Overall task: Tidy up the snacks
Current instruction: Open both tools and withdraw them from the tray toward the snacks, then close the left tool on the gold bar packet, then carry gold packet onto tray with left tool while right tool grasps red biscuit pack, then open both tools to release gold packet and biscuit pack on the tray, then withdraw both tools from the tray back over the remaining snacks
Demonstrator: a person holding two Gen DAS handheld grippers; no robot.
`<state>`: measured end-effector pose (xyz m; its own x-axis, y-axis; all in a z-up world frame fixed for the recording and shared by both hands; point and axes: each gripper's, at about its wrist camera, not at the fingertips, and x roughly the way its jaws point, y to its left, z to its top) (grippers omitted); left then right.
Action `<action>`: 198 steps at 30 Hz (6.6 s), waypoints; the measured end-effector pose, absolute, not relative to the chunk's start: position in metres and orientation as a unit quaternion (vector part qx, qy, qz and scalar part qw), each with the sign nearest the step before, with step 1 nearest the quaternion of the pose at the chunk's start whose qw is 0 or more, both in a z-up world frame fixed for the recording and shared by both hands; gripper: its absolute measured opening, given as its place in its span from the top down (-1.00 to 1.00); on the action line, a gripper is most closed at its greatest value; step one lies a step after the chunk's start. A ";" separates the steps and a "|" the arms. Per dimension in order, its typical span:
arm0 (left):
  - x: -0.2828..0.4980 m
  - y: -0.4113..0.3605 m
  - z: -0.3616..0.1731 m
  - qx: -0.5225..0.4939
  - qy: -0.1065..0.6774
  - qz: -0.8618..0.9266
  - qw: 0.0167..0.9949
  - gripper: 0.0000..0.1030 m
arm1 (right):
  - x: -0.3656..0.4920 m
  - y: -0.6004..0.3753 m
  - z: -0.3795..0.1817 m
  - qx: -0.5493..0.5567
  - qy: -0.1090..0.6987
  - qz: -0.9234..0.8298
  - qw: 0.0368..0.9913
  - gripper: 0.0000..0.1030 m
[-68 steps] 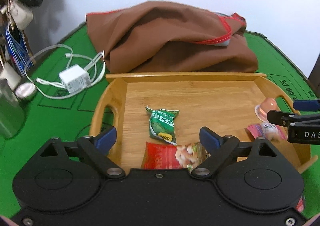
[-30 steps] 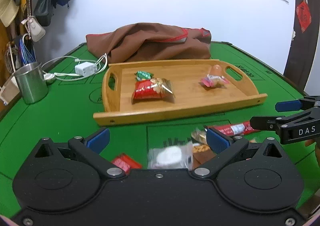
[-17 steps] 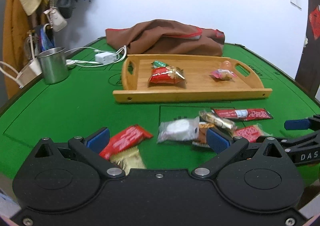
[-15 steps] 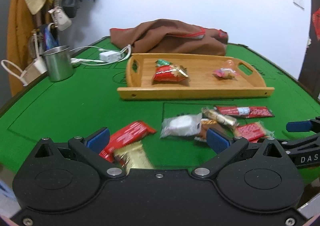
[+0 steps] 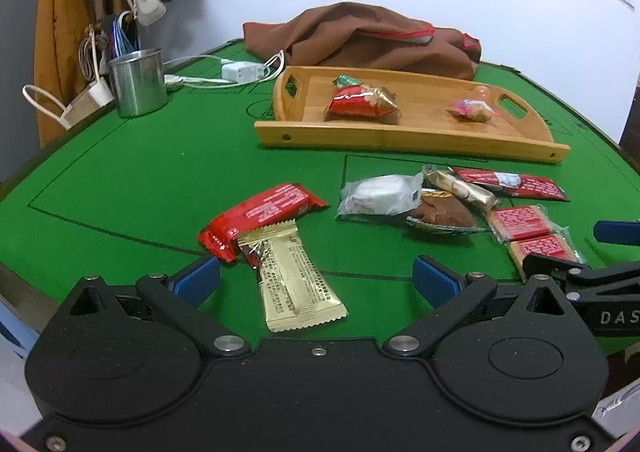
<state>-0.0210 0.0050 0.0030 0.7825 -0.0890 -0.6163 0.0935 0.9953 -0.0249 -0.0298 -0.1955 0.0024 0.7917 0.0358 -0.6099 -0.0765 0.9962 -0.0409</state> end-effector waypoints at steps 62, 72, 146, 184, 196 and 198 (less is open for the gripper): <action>-0.021 -0.005 0.014 0.003 0.304 -0.061 0.951 0.37 | -0.036 -0.188 0.007 0.019 0.304 0.021 0.952 -0.34; -0.011 -0.001 0.032 -0.006 0.282 -0.077 0.956 0.37 | -0.036 -0.203 0.021 0.032 0.283 0.008 0.958 -0.33; 0.260 -0.045 0.022 0.002 0.424 -0.090 0.901 0.35 | 0.190 -0.268 0.022 0.081 0.404 -0.022 0.911 -0.34; 0.153 -0.022 0.048 0.031 0.338 -0.134 0.931 -0.85 | 0.124 -0.252 0.037 0.051 0.379 0.070 0.921 -1.00; 0.091 -0.003 0.040 0.034 0.325 -0.142 0.934 -0.90 | 0.081 -0.240 0.028 0.039 0.389 0.106 0.914 -1.00; 0.082 0.000 0.038 0.039 0.323 -0.139 0.935 -0.91 | 0.075 -0.239 0.025 0.039 0.392 0.109 0.913 -1.00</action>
<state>0.0819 -0.0003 0.0383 0.7522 -0.2347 -0.6157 0.2849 0.9584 -0.0173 0.0745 -0.2394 0.0252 0.6690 0.2293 -0.7070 -0.1685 0.9733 0.1562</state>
